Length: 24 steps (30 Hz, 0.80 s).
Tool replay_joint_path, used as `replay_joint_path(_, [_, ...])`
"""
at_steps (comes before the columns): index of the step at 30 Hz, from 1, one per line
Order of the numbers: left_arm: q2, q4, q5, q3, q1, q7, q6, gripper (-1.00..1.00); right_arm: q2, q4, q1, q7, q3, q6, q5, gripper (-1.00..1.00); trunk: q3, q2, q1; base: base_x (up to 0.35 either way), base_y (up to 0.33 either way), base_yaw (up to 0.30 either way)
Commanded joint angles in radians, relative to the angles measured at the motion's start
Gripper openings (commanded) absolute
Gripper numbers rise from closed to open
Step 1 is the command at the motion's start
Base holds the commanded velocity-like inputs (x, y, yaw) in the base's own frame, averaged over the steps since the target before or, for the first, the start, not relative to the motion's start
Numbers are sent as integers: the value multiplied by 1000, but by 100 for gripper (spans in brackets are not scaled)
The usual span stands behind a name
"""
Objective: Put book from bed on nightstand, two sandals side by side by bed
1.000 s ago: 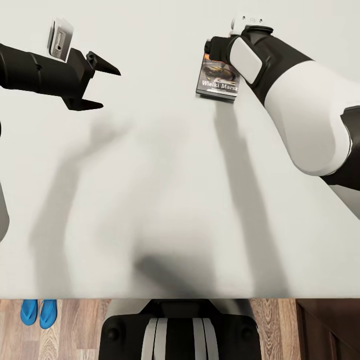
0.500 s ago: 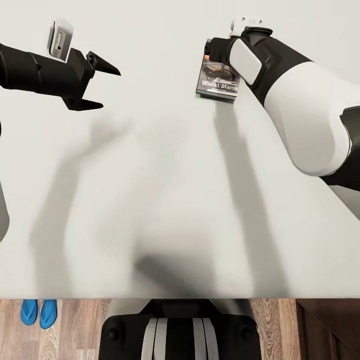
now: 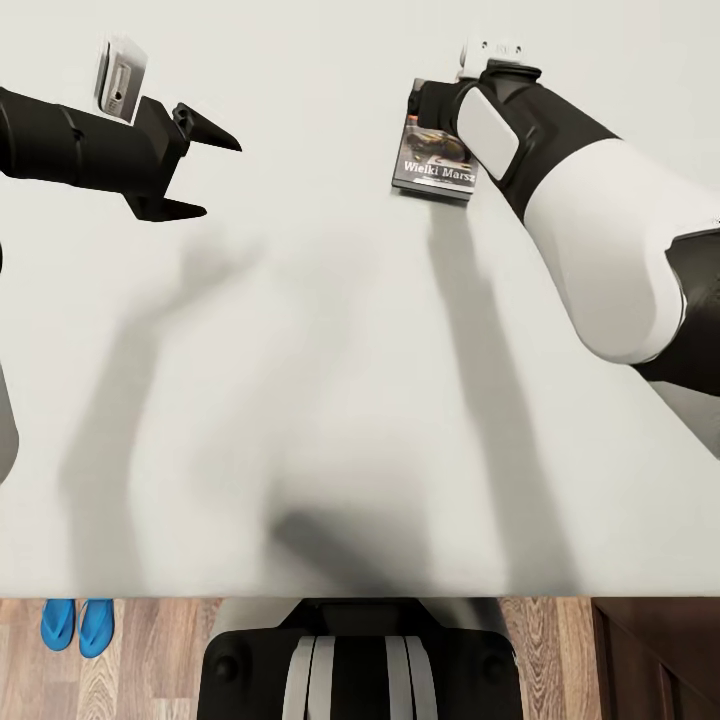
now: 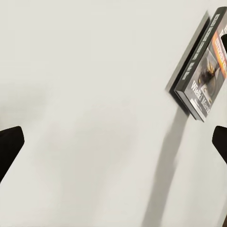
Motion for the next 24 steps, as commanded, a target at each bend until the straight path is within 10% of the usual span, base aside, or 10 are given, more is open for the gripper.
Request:
replay_joint_path(1, [1,0,4,0,-1,6,9,100,0,47,1,-6,0,6,-17,100,0,0,0,0,0,0])
replay_joint_path(24, [1,0,4,-1,-1,6,9,100,0,49,2,-6,2,13,-17,100,0,0,0,-62,0,0])
